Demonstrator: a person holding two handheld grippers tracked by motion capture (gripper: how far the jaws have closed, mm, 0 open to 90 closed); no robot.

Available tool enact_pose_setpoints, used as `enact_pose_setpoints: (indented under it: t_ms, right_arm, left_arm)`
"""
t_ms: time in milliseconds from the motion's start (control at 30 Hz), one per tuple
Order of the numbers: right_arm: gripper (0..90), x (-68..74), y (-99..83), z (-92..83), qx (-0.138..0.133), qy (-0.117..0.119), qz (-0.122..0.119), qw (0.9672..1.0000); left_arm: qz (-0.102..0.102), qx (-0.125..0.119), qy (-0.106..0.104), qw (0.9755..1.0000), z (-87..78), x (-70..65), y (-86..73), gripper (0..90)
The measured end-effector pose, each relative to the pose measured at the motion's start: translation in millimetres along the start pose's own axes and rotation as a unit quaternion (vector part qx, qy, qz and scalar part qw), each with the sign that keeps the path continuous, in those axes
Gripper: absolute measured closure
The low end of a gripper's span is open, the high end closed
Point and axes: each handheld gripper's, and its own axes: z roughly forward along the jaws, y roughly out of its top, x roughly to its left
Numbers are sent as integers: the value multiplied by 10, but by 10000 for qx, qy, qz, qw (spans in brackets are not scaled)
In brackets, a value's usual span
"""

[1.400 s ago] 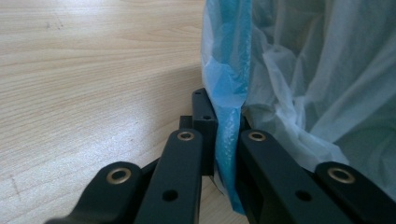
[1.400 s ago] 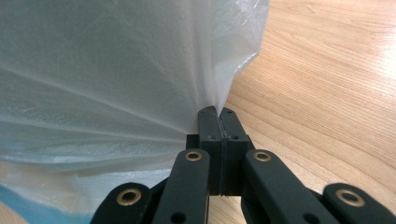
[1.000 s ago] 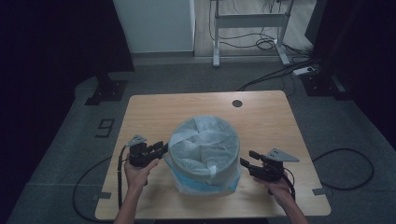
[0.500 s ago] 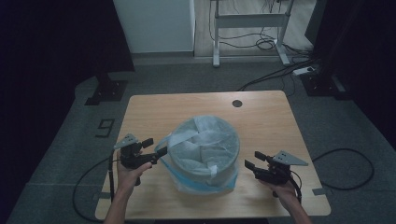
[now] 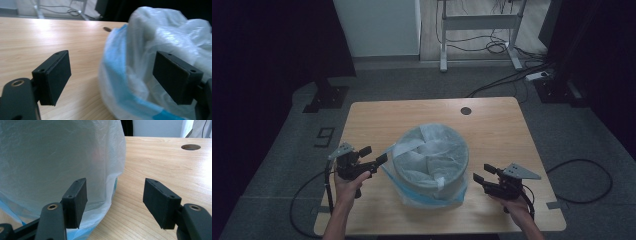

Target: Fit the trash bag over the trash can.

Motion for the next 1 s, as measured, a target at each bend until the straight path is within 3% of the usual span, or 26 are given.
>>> enact_pose_setpoints:
  t_ms: [133,200,300,500,600,767,1000]
  right_arm:
    - [355,12,-12,9,39,27,-28,10000]
    - [357,12,-15,9,48,36,-20,10000]
    - [358,12,-14,2,33,44,-14,10000]
    - [363,-7,-24,-8,40,39,14,10000]
    - [366,-16,-27,-11,33,43,22,10000]
    - [368,-37,-32,-21,27,41,50,10000]
    - [369,-54,-36,-52,0,34,85,10000]
  left_arm:
    - [81,-93,-85,9999,-93,0,46,187]
    - [231,-112,-327,9991,-129,-17,89,244]
    - [490,-118,-552,9972,-142,-51,150,255]
    - [1190,23,-962,9882,-82,-189,344,291]
    - [1445,76,-1251,9815,-27,-274,480,295]
    - [1665,151,-1510,9743,107,-362,683,330]
    - [1653,160,-1855,9685,361,-445,906,353]
